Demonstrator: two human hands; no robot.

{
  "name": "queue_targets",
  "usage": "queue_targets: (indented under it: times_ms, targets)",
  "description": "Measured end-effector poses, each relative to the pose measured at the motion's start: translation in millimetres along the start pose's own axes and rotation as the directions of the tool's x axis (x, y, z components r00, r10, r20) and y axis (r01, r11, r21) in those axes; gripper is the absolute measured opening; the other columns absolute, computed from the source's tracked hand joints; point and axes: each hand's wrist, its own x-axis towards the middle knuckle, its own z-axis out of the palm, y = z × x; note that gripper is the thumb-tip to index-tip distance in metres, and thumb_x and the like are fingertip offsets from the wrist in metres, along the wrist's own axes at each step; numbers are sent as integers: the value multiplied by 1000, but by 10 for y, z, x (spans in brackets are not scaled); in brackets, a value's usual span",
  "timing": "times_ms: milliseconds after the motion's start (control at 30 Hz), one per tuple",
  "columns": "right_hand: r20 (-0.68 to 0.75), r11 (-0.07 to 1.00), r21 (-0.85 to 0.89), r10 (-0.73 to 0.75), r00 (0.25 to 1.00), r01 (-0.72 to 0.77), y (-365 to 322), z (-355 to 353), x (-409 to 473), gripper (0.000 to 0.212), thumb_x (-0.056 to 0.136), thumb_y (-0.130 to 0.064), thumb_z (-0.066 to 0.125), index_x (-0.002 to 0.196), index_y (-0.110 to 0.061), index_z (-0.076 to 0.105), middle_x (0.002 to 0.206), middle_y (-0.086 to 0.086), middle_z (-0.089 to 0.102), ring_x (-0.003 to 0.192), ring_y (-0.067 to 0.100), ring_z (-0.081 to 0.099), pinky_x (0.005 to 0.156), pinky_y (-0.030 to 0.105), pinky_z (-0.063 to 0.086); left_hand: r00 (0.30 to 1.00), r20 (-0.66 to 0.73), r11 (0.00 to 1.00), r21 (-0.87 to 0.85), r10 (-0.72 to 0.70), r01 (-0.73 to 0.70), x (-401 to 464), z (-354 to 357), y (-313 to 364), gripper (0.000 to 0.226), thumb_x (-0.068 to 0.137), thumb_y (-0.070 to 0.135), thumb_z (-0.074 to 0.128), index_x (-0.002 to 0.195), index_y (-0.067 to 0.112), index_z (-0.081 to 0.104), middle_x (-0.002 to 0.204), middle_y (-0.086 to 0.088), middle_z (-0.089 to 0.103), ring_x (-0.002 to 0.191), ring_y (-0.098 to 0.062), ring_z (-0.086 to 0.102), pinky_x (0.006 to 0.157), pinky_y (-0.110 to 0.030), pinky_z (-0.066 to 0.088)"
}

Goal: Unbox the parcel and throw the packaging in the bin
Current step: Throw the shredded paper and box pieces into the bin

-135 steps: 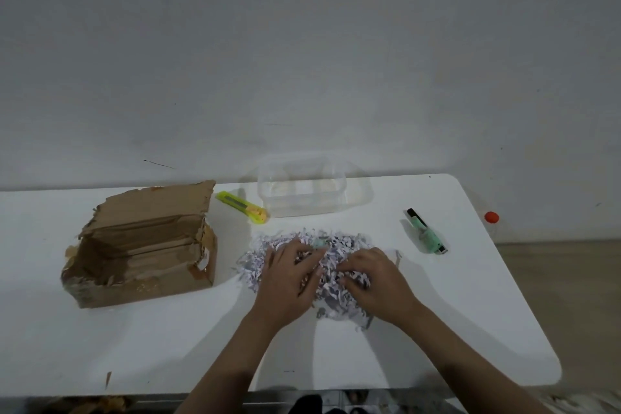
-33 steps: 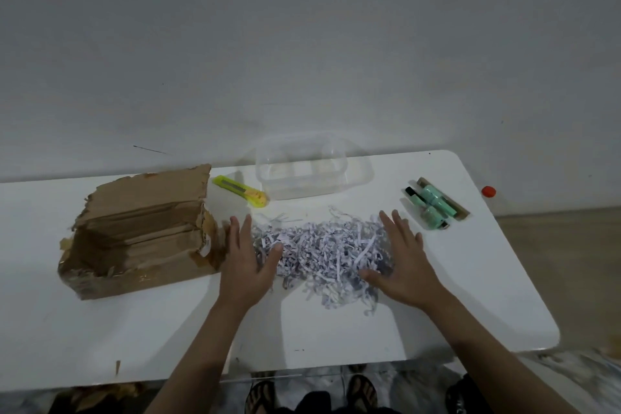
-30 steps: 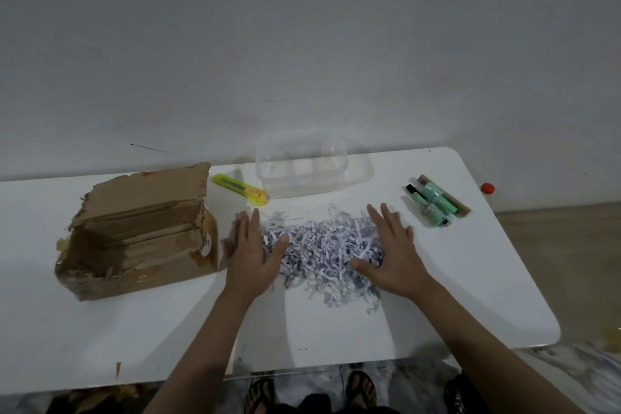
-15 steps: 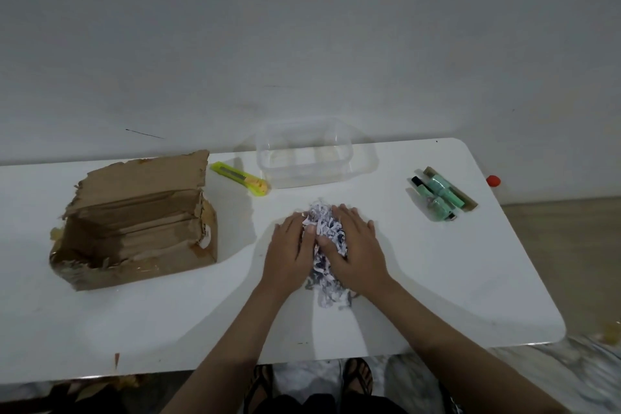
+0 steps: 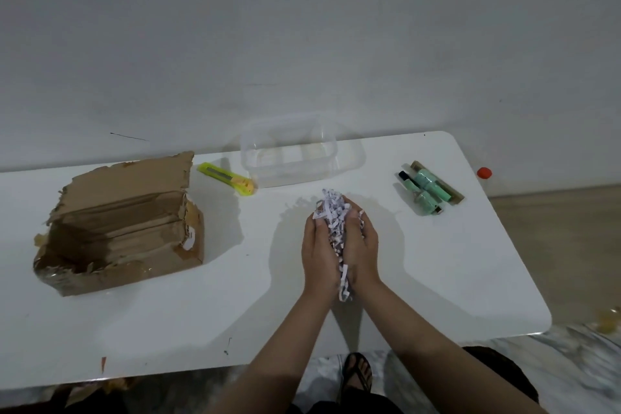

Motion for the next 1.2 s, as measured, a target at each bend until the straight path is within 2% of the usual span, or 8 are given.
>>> queue_targets:
  times_ms: [133,400,500,633,767,933,1067,1200]
  targets:
    - [-151,989,135,74,986,-53,-151,-62,-76,26,98,-21,43,103,-16,68,110,11,71,101,24,68,94,42,51,999,25,998,-48,-44,45,-108,145,87,28,102,20,34,114,12,58,111,-7,65,98,-14,64,78,-17,51]
    - [-478,979,140,-63,876,147,-328,-429,-508,26,99,-20,41,100,-17,67,98,3,71,89,16,70,74,23,55,939,330,995,10,-98,100,-522,372,65,27,102,25,34,111,25,59,115,-2,64,104,-14,62,94,-31,49]
    - [-632,969,107,-106,768,222,-377,-664,-786,27,100,-17,39,100,-11,65,93,-1,69,85,11,67,66,14,53,871,475,991,22,-123,129,-806,475,-21,26,102,23,35,109,24,60,115,-2,65,106,-16,62,97,-36,49]
    - [-807,970,11,-135,575,243,-356,-1037,-1198,30,100,-15,40,111,2,61,102,10,66,98,23,63,74,16,52,779,610,990,98,-144,106,-1254,623,-211,26,99,23,38,104,15,62,108,-8,66,103,-21,62,94,-37,48]
    - [-893,967,26,-92,441,254,-282,-1505,-1611,21,100,-14,40,100,-9,60,84,-10,61,79,2,58,59,1,45,665,703,965,230,-254,126,-1753,829,-498,32,95,34,41,111,19,64,113,-2,67,106,-17,61,97,-39,46]
    - [-954,974,88,23,298,207,5,-2392,-1832,19,99,-14,42,98,-13,61,83,-10,61,77,2,57,57,1,45,582,678,888,413,-449,203,-2274,1318,-1165,31,91,38,48,109,21,66,114,-7,67,107,-23,62,99,-47,46]
    - [-952,982,177,153,266,67,449,-3150,-1800,20,98,-20,45,100,-14,65,86,-9,64,80,5,60,61,7,46,583,546,782,552,-602,290,-2538,1770,-1762,26,98,24,44,112,13,63,112,-6,65,103,-23,60,88,-34,49]
    - [-914,943,323,332,233,-74,1041,-3728,-1622,23,93,-30,53,100,-13,68,98,2,70,93,16,65,84,33,53,577,397,649,684,-714,333,-2516,2054,-2501,33,93,31,48,114,10,63,115,-13,65,102,-28,63,93,-46,50]
